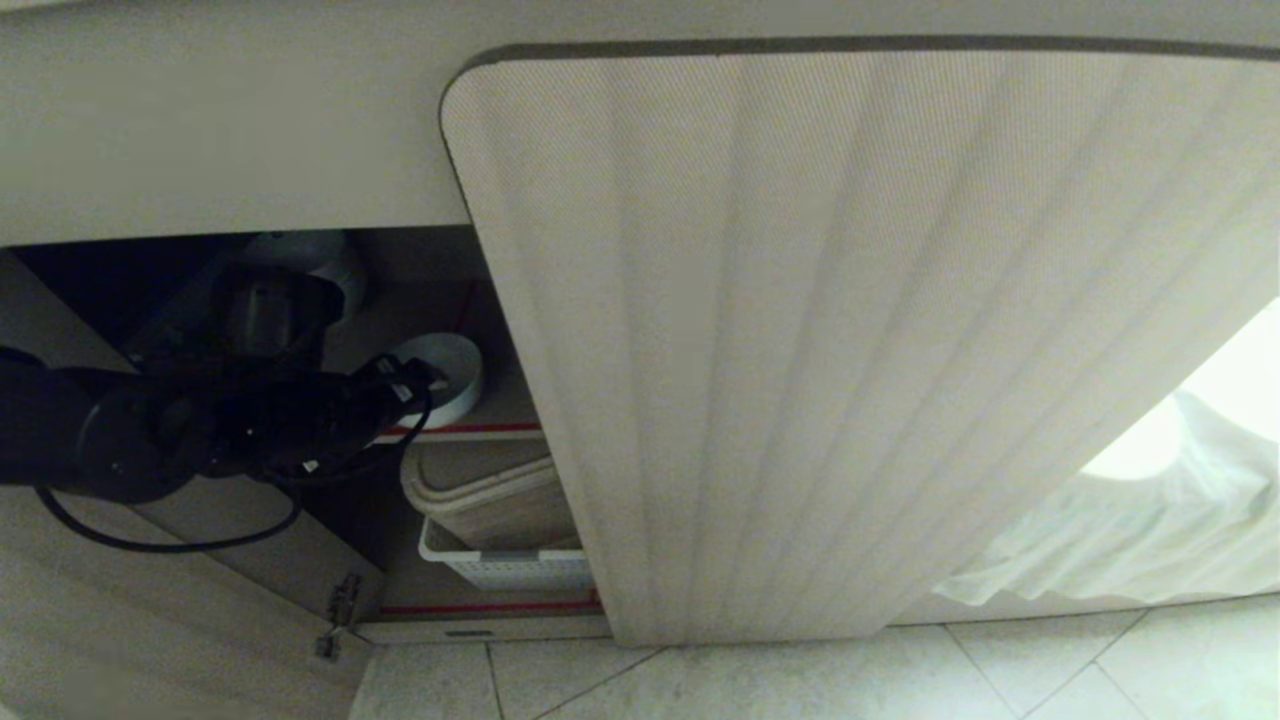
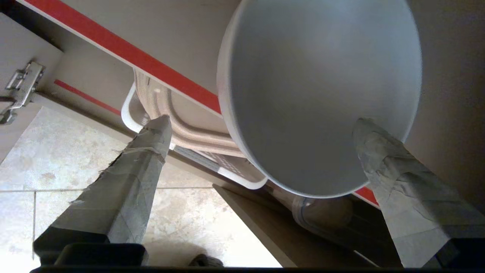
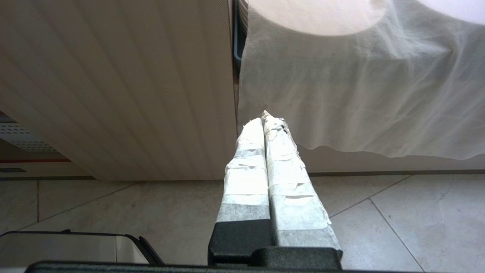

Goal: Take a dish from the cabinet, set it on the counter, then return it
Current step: Take the bowl from the cabinet

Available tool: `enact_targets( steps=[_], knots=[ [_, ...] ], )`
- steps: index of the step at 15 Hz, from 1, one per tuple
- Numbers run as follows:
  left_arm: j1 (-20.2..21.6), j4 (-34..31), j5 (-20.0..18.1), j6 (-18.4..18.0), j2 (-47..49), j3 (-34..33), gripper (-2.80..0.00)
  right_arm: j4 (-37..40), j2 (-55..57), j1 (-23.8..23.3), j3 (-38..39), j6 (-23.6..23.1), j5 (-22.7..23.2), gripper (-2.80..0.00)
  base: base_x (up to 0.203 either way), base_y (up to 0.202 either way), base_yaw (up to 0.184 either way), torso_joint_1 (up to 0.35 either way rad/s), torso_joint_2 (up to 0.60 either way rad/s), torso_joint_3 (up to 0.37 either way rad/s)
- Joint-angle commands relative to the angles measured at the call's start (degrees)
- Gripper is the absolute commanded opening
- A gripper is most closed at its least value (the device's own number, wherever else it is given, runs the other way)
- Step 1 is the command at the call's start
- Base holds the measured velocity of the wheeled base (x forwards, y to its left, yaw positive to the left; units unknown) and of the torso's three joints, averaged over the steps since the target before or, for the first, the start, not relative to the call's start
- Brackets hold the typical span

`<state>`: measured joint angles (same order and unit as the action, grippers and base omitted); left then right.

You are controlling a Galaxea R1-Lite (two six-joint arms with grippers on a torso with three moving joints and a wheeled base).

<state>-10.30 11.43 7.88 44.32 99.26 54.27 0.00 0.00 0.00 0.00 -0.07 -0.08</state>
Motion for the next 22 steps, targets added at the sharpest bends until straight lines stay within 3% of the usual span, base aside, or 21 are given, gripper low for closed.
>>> enact_targets(
  steps=[1, 3, 4, 22],
  knots=[
    [-0.07, 0.16, 0.12, 0.24, 0.24, 0.13, 0.00, 0.00, 0.07, 0.00, 0.00, -0.01, 0.00, -2.80, 0.000, 0.000, 0.000, 0.000, 0.00, 0.000],
    [0.02, 0.16, 0.12, 0.24, 0.24, 0.05, 0.00, 0.00, 0.08, 0.00, 0.00, -0.01, 0.00, -2.80, 0.000, 0.000, 0.000, 0.000, 0.00, 0.000],
    [0.02, 0.13, 0.12, 0.30, 0.24, 0.05, -2.80, 0.00, 0.08, 0.06, 0.00, -0.01, 0.00, -2.80, 0.000, 0.000, 0.000, 0.000, 0.00, 0.000],
    [-0.16, 0.17, 0.56, 0.24, -0.47, -0.59, -2.80, 0.00, 0.09, 0.05, 0.00, -0.01, 0.00, -2.80, 0.000, 0.000, 0.000, 0.000, 0.00, 0.000]
  ],
)
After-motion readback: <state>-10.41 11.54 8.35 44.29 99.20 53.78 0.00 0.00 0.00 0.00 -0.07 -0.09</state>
